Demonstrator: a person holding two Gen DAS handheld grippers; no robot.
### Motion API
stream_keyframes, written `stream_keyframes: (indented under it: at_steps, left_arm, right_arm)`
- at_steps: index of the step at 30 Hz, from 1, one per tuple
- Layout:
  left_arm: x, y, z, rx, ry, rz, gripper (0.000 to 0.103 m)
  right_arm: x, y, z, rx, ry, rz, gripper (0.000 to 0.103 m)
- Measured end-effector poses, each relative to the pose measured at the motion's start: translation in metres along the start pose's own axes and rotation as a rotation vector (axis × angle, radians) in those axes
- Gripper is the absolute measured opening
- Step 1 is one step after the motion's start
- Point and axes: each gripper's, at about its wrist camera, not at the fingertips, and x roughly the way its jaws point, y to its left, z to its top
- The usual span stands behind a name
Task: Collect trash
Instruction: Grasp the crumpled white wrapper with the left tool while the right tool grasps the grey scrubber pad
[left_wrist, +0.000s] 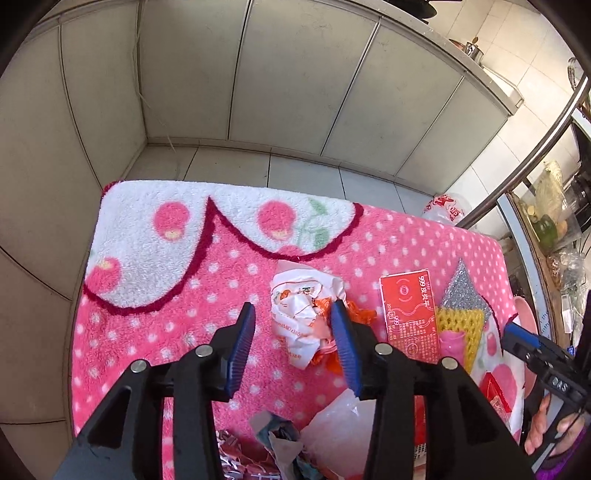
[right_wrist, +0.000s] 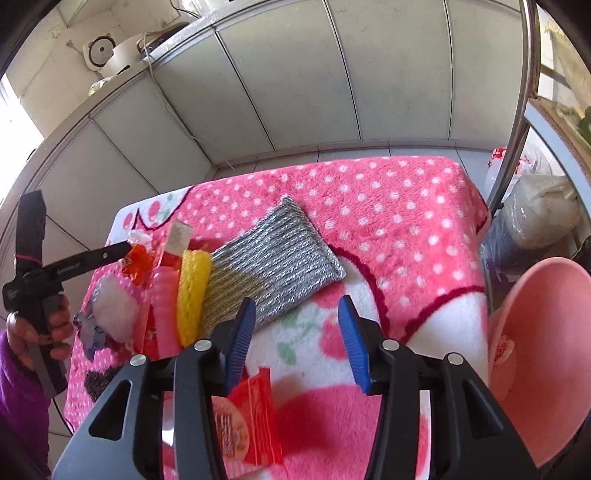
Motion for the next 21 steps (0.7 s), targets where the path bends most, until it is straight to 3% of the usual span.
stream_keyframes:
  at_steps: [3, 6, 9, 10, 11, 12, 14, 15, 21]
  left_arm:
    - [0.002, -0.002, 0.001, 0.004, 0.003, -0.023, 0.042]
    - [0.003, -0.005, 0.0, 0.018, -0.014, -0.051, 0.032]
    - [0.0, -0.012, -0.003, 0.054, -0.046, -0.038, 0.029]
    - [-0.002, -0.014, -0.004, 0.064, -0.056, -0.033, 0.028]
    - [-0.003, -0.016, -0.004, 0.071, -0.064, -0.03, 0.027]
    - [-0.004, -0.017, -0.005, 0.074, -0.073, -0.026, 0.027]
    - [-0.01, -0.018, -0.005, 0.072, -0.094, -0.023, 0.026]
    - [-0.013, -0.018, -0.005, 0.071, -0.105, -0.021, 0.026]
    - [-0.038, -0.018, -0.005, 0.064, -0.171, -0.031, 0.025]
  right_arm:
    - [0.018, -0.003, 0.007, 0.014, 0.026, 0.003, 0.048]
    - [0.033, 0.0, 0.011, 0.005, 0.039, -0.018, 0.048]
    - [0.036, 0.004, 0.012, -0.006, 0.017, -0.037, 0.047]
    - [0.037, 0.005, 0.012, -0.007, 0.011, -0.039, 0.044]
    - [0.037, 0.006, 0.012, -0.006, 0.009, -0.04, 0.033]
    - [0.038, 0.006, 0.012, -0.003, 0.005, -0.054, 0.03]
    - [0.037, 0.004, 0.011, 0.017, -0.003, -0.043, 0.012]
    - [0.036, 0.003, 0.012, 0.024, -0.004, -0.03, 0.008]
    - [0.016, 0.006, 0.01, 0.036, -0.084, 0.033, 0.004]
